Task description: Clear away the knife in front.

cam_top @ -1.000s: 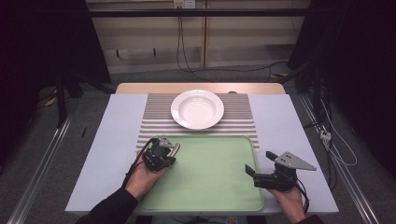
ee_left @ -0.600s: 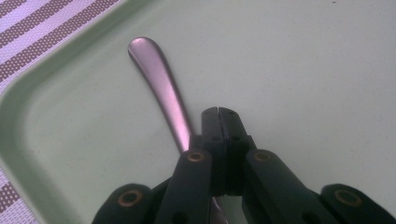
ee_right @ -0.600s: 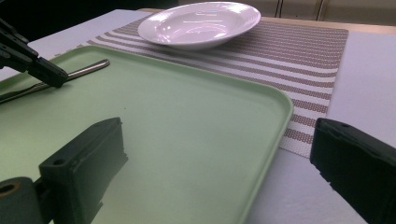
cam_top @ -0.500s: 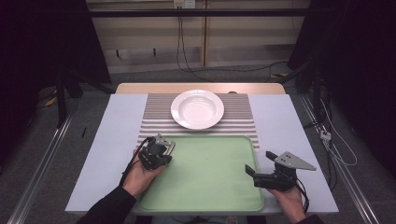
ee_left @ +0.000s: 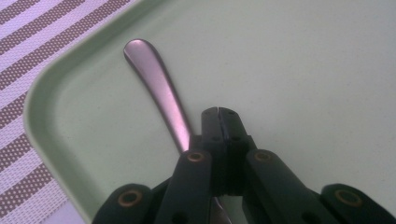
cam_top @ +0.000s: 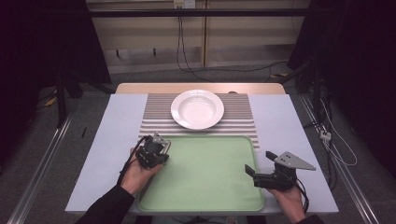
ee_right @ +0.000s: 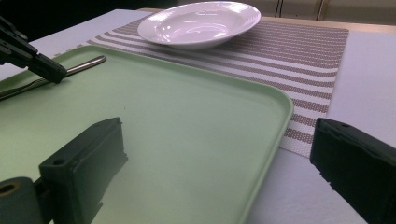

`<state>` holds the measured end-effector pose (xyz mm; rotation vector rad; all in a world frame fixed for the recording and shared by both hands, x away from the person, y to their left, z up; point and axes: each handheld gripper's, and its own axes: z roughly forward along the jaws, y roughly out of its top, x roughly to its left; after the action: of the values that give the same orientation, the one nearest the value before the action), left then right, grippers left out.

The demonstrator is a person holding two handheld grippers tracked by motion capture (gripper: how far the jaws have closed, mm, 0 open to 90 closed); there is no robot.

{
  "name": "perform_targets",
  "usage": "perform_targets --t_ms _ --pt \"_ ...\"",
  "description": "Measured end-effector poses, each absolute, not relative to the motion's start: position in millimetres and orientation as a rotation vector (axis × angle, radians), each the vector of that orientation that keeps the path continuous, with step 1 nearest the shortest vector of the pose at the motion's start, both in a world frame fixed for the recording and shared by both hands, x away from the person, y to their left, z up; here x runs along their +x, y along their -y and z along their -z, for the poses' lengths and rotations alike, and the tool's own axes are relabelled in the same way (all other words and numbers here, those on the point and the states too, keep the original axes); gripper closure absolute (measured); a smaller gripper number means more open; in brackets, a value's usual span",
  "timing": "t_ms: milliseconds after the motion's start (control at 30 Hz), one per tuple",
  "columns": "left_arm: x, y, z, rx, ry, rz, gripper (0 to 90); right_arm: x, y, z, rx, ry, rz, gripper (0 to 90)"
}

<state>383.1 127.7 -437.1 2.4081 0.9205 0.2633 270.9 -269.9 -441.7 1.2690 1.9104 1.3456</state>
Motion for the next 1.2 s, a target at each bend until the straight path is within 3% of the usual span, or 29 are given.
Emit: perform_targets --t_ms 1200 --pt "394 -149 438 2.325 -1.086 -0.257 90.0 271 270 442 1.270 -1.915 -1.343 3.1"
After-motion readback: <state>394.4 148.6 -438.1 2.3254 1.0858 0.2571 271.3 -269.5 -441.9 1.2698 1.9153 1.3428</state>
